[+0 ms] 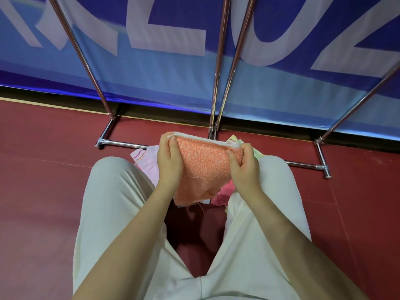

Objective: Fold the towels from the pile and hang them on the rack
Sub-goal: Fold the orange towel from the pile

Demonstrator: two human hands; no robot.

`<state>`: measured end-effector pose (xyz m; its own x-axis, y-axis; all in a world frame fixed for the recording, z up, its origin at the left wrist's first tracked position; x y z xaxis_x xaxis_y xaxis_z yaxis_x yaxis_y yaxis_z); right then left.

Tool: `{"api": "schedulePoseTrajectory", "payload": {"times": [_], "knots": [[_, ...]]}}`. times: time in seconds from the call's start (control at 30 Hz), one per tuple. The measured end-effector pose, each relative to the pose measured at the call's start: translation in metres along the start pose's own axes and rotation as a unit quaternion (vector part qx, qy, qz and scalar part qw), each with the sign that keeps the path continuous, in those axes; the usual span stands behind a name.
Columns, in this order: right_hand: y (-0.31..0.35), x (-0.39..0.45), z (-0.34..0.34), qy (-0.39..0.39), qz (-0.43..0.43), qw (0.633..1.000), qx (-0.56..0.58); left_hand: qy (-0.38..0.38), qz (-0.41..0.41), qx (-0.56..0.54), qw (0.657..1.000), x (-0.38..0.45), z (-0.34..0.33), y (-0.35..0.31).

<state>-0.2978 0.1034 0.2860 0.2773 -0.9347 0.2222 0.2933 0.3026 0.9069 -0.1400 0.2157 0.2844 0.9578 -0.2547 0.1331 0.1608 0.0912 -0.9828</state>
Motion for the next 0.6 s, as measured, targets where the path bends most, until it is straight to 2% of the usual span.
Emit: {"api": "schedulePoseTrajectory", "payload": {"times": [0.2, 0.37, 0.43, 0.5, 0.6], "knots": [[-0.001, 0.000, -0.003, -0.009, 0.007, 1.000, 0.007, 0.003, 0.043, -0.001, 0.999, 0.008, 0.004, 0.007], [-0.019, 0.002, -0.013, -0.010, -0.048, 0.999, -0.019, 0.023, 0.193, 0.025, 0.981, 0.005, -0.005, 0.035], [-0.022, 0.000, -0.017, -0.014, -0.076, 0.997, -0.020, 0.013, 0.252, -0.005, 0.968, -0.002, -0.006, 0.044], [-0.021, -0.003, -0.020, -0.017, -0.098, 0.994, -0.032, 0.008, 0.275, -0.045, 0.960, -0.012, -0.009, 0.040], [-0.017, -0.008, -0.026, -0.013, -0.114, 0.993, -0.016, 0.004, 0.284, -0.041, 0.958, -0.026, -0.011, 0.033]]}}
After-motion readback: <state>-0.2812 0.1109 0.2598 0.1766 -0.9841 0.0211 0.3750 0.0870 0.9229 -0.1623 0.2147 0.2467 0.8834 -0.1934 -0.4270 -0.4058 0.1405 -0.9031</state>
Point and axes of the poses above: each hand's wrist, its own x-axis towards the middle knuckle, its own z-axis out of the back of the hand, y = z × x, the point moved 4 cm from there along x, towards the middle knuckle, and after that the axes turned 12 degrees about -y, right-handed, at the moved point
